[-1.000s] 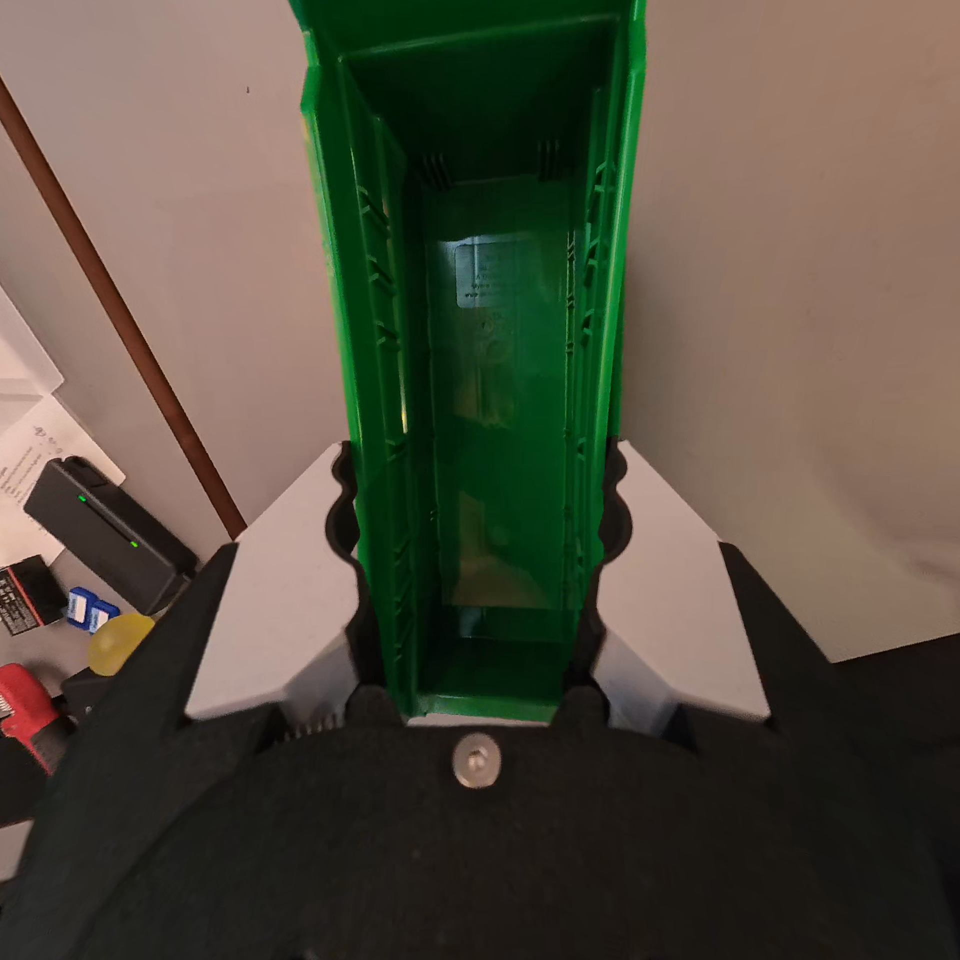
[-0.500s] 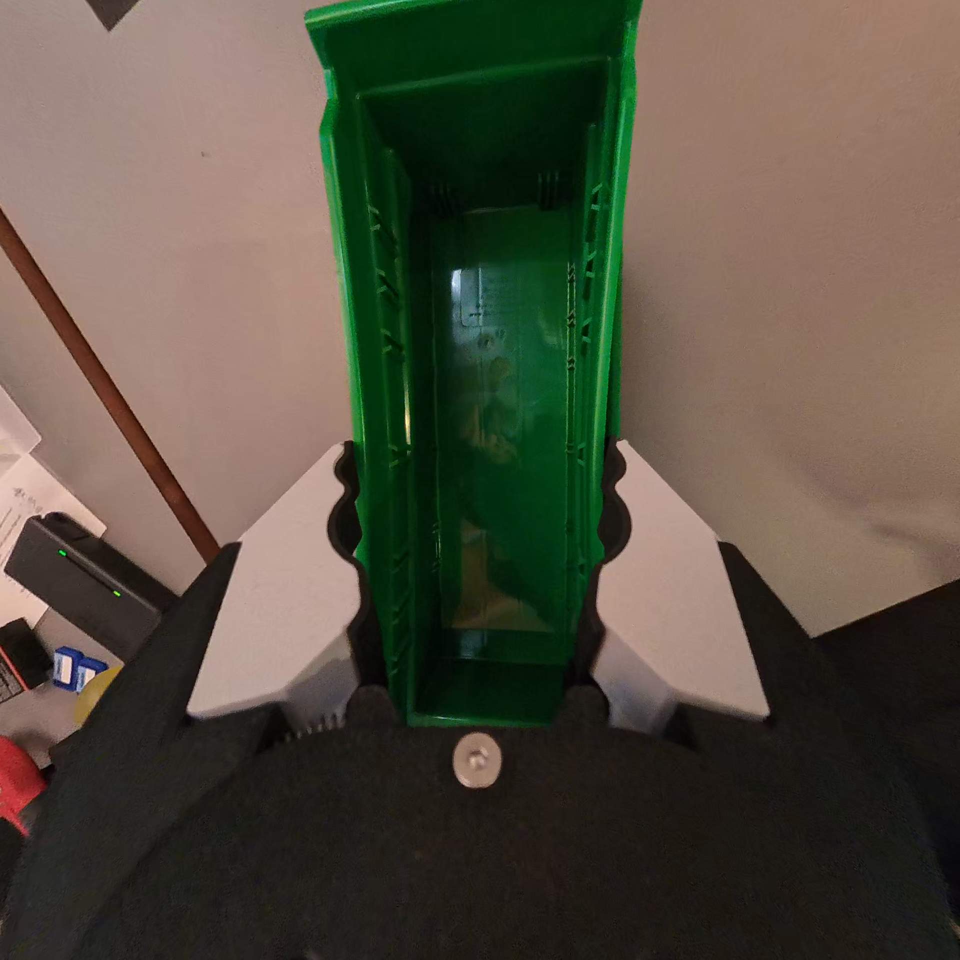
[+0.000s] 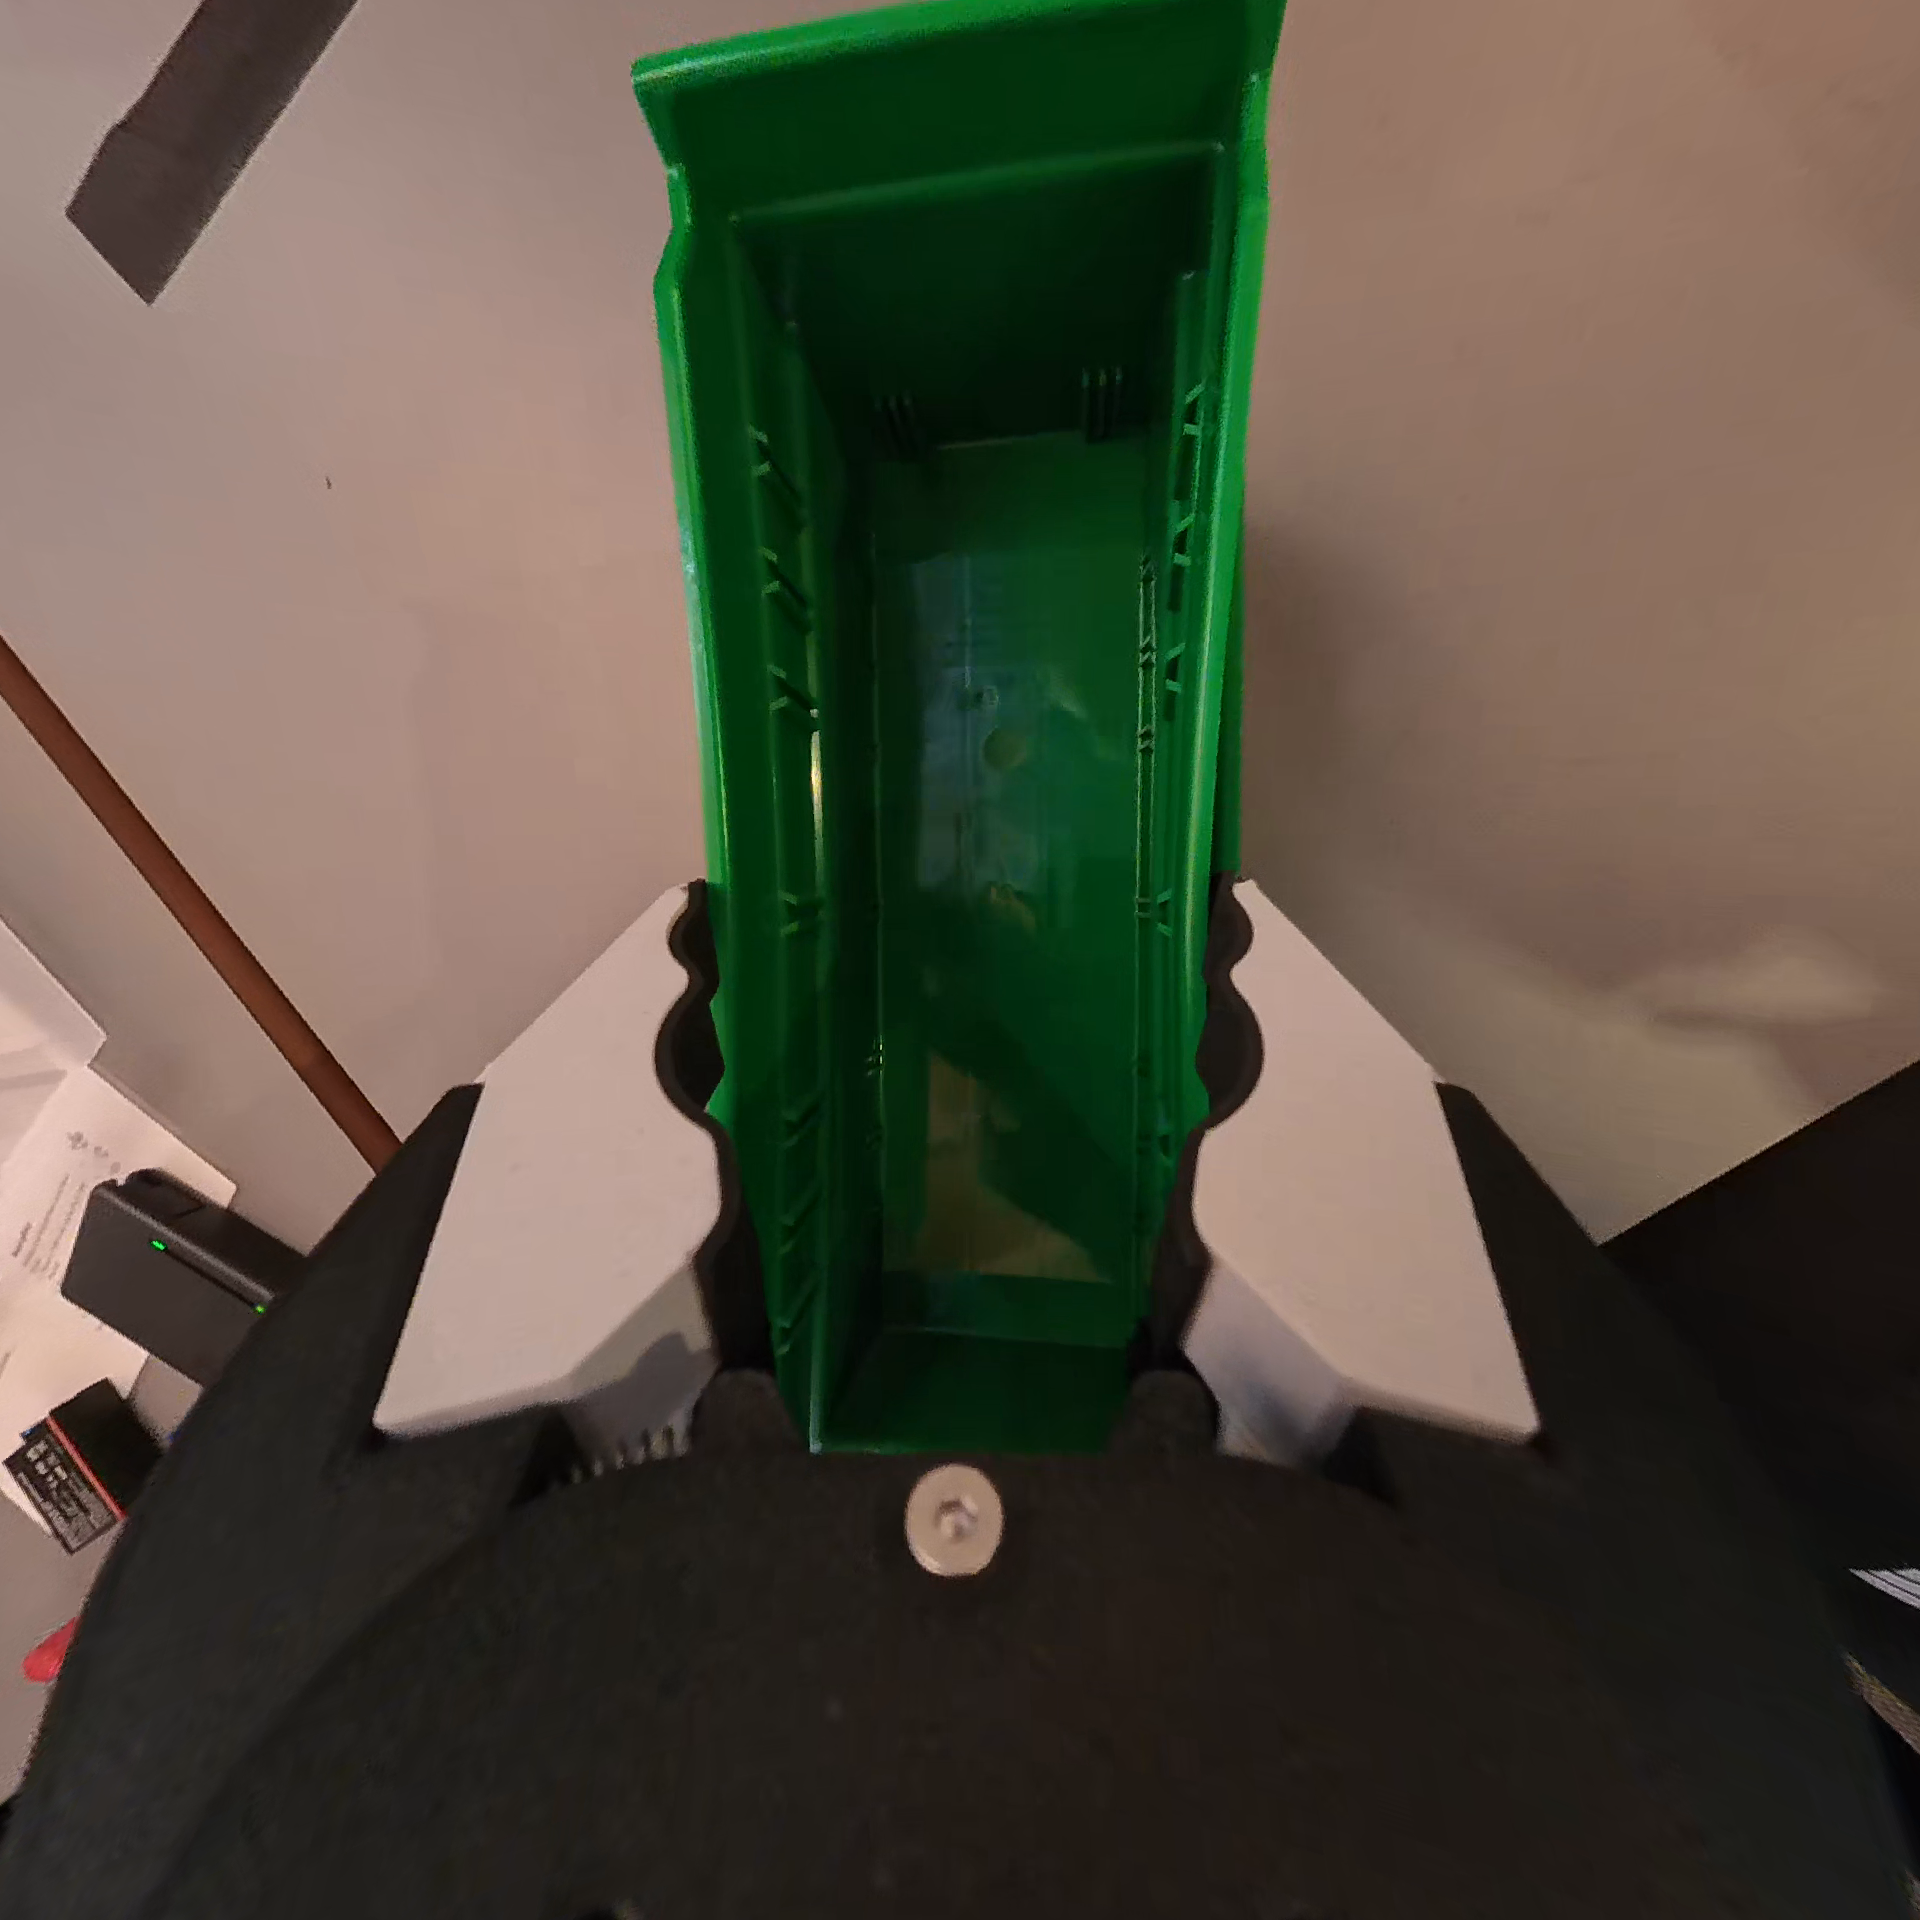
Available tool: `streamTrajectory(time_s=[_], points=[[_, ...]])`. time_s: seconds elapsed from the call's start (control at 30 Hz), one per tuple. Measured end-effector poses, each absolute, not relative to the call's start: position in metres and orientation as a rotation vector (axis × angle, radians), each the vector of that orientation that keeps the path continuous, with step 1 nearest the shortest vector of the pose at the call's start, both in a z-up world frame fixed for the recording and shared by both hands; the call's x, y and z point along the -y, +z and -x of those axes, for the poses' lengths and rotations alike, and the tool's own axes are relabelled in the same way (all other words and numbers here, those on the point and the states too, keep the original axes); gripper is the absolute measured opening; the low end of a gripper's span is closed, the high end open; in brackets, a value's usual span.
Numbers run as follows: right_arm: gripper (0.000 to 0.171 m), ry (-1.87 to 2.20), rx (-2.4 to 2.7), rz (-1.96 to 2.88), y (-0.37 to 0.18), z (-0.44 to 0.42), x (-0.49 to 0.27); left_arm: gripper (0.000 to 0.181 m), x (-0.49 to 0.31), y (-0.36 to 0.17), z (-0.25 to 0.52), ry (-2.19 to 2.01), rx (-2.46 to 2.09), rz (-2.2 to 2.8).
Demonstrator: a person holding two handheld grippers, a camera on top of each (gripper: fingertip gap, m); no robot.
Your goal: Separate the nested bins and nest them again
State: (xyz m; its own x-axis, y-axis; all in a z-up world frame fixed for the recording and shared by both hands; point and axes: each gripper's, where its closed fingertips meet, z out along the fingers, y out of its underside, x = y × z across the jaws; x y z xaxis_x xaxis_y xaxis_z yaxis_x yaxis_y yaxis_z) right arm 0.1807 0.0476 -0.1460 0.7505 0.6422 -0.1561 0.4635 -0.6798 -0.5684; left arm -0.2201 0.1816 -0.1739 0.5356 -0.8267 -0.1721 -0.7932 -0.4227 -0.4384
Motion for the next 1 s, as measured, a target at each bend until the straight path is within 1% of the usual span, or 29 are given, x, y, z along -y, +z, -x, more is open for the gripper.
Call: streamTrajectory(time_s=[0.03, 0.37, 0.47, 0.53, 0.57, 0.63, 0.67, 0.7, 0.73, 0.77, 0.83, 0.9, 0.93, 0.97, 1.0], points=[[0.000, 0.481, 0.850, 2.431, -0.144, -0.174, -0.047, 0.093, -0.182, -0.174, 0.219, -0.100, -1.313, 2.300], [0.000, 0.548, 0.966, 2.349, -0.139, -0.099, -0.040, 0.093, -0.179, -0.173, 0.215, -0.143, -1.295, 2.288], [0.008, 0.592, 0.951, 2.224, -0.121, -0.048, -0.042, 0.093, -0.177, -0.169, 0.210, -0.166, -1.294, 2.281], [0.018, 0.603, 0.975, 2.128, -0.114, -0.009, -0.044, 0.092, -0.175, -0.167, 0.206, -0.156, -1.309, 2.274], [0.026, 0.587, 0.999, 2.088, -0.115, 0.009, -0.047, 0.092, -0.175, -0.166, 0.205, -0.147, -1.309, 2.276], [0.033, 0.534, 1.041, 2.067, -0.126, 0.033, -0.058, 0.091, -0.175, -0.165, 0.204, -0.134, -1.306, 2.282], [0.036, 0.535, 1.034, 2.064, -0.132, 0.042, -0.065, 0.048, -0.169, -0.164, 0.199, -0.180, -1.337, 2.272], [0.043, 0.569, 1.001, 2.058, -0.135, 0.052, -0.073, 0.005, -0.166, -0.151, 0.188, -0.277, -1.300, 2.222], [0.049, 0.624, 0.959, 2.050, -0.137, 0.061, -0.080, 0.001, -0.182, -0.136, 0.192, -0.221, -1.178, 2.179], [0.050, 0.678, 0.925, 2.042, -0.139, 0.070, -0.087, 0.003, -0.181, -0.134, 0.198, -0.202, -1.173, 2.205], [0.053, 0.723, 0.877, 2.038, -0.146, 0.081, -0.101, 0.032, -0.178, -0.139, 0.208, -0.167, -1.193, 2.254], [0.052, 0.750, 0.852, 2.031, -0.154, 0.088, -0.113, 0.034, -0.179, -0.138, 0.211, -0.184, -1.185, 2.242], [0.052, 0.761, 0.839, 2.035, -0.158, 0.090, -0.118, 0.039, -0.180, -0.139, 0.216, -0.168, -1.178, 2.251], [0.052, 0.770, 0.826, 2.041, -0.163, 0.091, -0.122, 0.055, -0.184, -0.137, 0.220, -0.153, -1.153, 2.253], [0.052, 0.789, 0.814, 2.043, -0.166, 0.092, -0.125, 0.061, -0.183, -0.137, 0.223, -0.165, -1.150, 2.265]])
